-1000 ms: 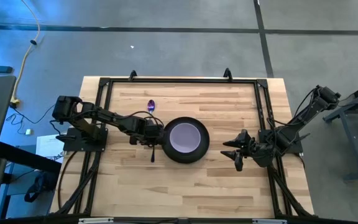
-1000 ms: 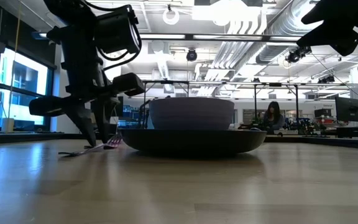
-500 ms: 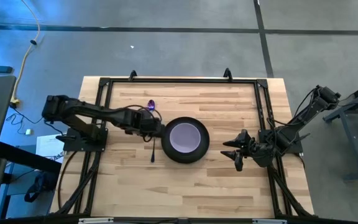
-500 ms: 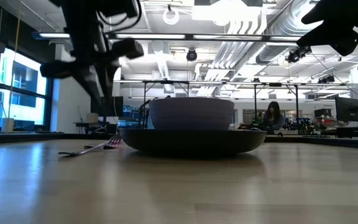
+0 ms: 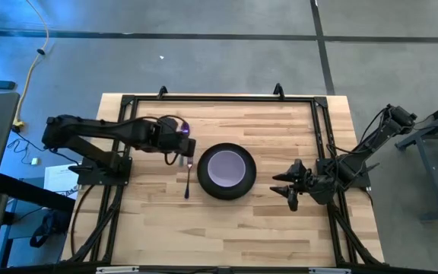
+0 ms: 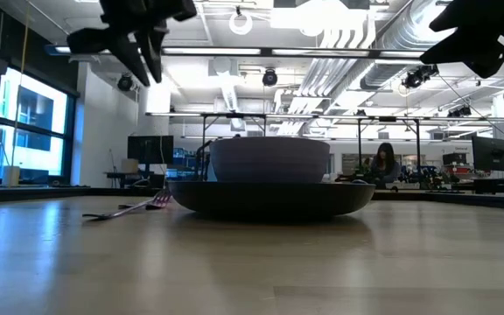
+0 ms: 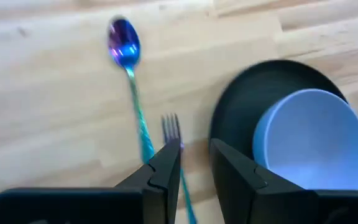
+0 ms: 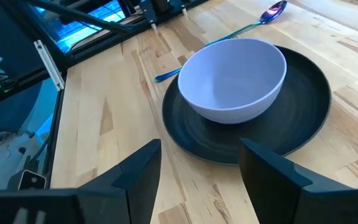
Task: Set table place
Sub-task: Put the blue spoon into the violet bowl
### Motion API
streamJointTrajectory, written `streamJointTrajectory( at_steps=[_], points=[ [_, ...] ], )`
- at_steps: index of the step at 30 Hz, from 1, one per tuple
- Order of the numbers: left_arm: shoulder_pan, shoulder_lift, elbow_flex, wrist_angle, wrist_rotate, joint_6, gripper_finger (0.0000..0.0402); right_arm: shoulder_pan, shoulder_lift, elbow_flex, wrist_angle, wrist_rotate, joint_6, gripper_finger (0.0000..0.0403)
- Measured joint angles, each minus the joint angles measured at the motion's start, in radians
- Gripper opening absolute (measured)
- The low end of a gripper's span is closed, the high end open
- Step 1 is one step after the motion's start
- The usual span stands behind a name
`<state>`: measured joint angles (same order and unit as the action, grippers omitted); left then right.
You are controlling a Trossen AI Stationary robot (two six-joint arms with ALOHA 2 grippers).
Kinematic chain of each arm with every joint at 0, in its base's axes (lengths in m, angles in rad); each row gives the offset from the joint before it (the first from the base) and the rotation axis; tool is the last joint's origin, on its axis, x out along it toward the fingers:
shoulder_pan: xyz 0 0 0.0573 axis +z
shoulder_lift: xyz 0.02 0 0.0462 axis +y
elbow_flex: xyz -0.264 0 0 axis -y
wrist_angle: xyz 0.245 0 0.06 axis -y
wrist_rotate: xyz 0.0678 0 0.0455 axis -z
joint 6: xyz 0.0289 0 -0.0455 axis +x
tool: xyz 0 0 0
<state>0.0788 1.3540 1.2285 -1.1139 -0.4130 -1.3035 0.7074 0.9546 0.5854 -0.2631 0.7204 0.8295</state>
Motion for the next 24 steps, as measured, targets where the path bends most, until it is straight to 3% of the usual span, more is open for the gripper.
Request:
streamJointTrajectory(
  at_steps=[12,20,24],
  points=[
    [0.041,-0.038,0.068,-0.212,-0.100,0.224,0.0079,-0.030,0.000,0.000,0.074,0.057,0.101,0.0204],
    [0.205,-0.081,0.065,-0.206,-0.024,0.425,0.0079,-0.103,0.000,0.000,0.161,0.117,0.087,0.0204],
    [0.335,-0.081,0.029,-0.098,0.077,0.515,0.0079,-0.129,0.000,0.000,0.170,0.116,0.023,0.0204]
  ],
)
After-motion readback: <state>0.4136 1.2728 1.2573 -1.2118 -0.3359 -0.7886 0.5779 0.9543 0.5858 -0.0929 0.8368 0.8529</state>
